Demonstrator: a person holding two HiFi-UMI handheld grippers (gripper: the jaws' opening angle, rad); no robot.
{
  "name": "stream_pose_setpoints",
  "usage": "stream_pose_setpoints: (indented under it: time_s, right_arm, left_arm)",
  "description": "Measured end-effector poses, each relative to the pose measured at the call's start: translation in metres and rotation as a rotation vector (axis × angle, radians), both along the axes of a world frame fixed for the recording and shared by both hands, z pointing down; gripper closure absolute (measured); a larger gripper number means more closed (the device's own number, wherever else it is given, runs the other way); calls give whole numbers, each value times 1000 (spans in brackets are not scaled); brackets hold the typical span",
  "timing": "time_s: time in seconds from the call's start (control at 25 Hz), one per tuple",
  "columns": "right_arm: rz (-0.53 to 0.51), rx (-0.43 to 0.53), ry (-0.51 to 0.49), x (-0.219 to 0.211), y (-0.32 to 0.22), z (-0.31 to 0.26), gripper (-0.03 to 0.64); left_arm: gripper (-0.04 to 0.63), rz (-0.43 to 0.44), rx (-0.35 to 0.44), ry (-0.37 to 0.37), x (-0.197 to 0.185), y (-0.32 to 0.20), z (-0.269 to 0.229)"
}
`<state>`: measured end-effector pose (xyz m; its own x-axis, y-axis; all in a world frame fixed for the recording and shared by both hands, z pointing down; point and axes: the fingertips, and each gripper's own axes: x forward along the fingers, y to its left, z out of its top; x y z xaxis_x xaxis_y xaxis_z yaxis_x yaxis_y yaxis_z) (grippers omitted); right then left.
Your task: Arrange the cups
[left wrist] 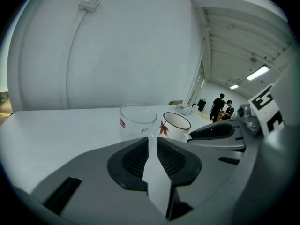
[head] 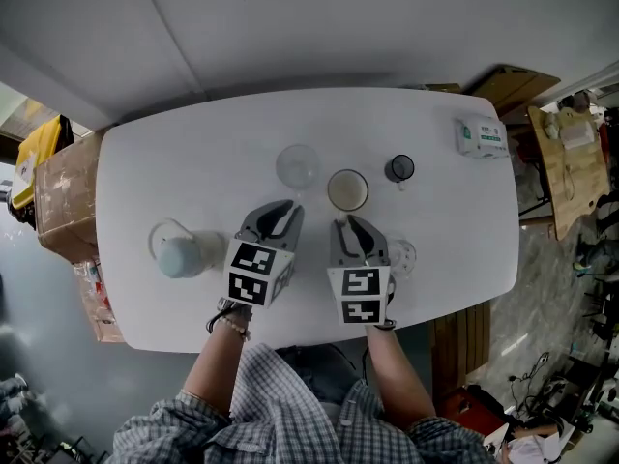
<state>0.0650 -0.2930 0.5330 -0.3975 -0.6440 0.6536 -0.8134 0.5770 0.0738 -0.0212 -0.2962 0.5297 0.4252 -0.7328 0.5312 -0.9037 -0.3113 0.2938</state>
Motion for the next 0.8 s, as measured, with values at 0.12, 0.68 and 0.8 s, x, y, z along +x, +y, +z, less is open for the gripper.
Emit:
stream_pose_setpoints:
  time_s: [0.12,0.68,0.8]
  right_arm:
    - [-34,-10,-9,-3,-7,0,522]
    - [-131,-27,-5,-11,-36,1,522]
    - [-116,-31,-13,-13,-35,1,521]
  left_arm:
    - [540,4,-5,13,1,-1,0]
    - [545,40,-12,18,13,-1,-2]
    - [545,41,-9,16,13,1,-4]
